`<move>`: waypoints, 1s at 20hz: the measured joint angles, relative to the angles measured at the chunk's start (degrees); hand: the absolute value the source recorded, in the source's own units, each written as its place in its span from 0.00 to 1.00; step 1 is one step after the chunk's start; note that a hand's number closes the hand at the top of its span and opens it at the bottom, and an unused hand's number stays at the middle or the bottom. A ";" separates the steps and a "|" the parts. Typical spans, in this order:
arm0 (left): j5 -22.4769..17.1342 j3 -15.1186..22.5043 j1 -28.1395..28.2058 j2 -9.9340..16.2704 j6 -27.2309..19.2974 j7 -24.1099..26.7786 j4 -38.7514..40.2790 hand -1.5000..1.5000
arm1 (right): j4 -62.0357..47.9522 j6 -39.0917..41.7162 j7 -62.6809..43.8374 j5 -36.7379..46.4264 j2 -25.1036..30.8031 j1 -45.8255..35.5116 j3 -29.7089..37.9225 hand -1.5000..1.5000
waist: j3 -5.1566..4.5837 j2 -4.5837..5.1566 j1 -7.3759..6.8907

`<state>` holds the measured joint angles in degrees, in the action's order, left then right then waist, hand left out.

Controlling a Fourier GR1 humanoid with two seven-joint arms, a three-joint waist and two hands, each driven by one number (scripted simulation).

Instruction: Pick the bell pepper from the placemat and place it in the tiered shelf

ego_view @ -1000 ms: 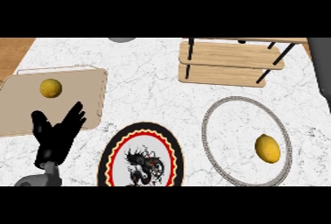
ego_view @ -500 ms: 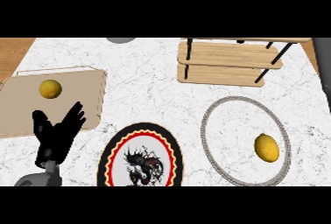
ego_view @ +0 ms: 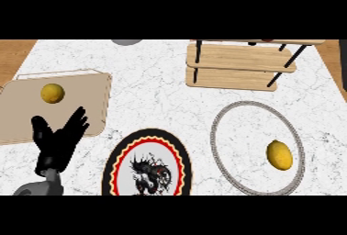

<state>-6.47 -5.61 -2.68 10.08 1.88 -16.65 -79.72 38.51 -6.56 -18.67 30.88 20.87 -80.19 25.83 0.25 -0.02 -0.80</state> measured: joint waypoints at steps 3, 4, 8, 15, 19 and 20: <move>0.13 0.12 -0.30 -0.11 -0.16 -0.75 -0.08 0.50 | 0.12 -2.64 0.02 -2.13 0.85 -0.55 2.42 0.00 | -0.02 0.07 -0.04; 0.18 -0.01 -0.34 -0.04 -0.33 -1.05 -0.19 0.50 | 0.18 -3.49 0.41 -2.62 1.53 -0.12 3.14 0.00 | -0.05 0.07 -0.02; 0.34 -0.01 -0.53 -0.39 -0.37 -0.36 0.22 0.50 | 0.60 -8.24 -0.06 -2.12 4.07 0.27 4.07 0.00 | 0.00 0.04 0.11; 0.72 -0.28 -0.26 -0.75 -0.90 0.24 0.47 0.50 | 2.10 -11.22 -2.64 -4.10 11.96 2.83 8.24 0.00 | 0.04 -0.15 0.65; 0.43 -0.78 0.09 -0.42 -0.69 -0.06 0.18 0.50 | 4.88 -8.02 -3.29 -7.99 15.73 6.85 10.96 0.00 | -0.01 -0.30 1.02; 0.43 -0.63 0.18 -0.55 -0.70 -0.21 -0.09 0.50 | 4.71 -6.04 -3.00 -9.14 17.53 7.89 11.83 0.00 | -0.02 -0.26 1.02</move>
<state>-6.04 -6.24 -2.50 9.53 1.18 -16.85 -79.81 43.22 -12.60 -21.66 21.74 38.40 -72.30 37.66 0.23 -0.27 0.22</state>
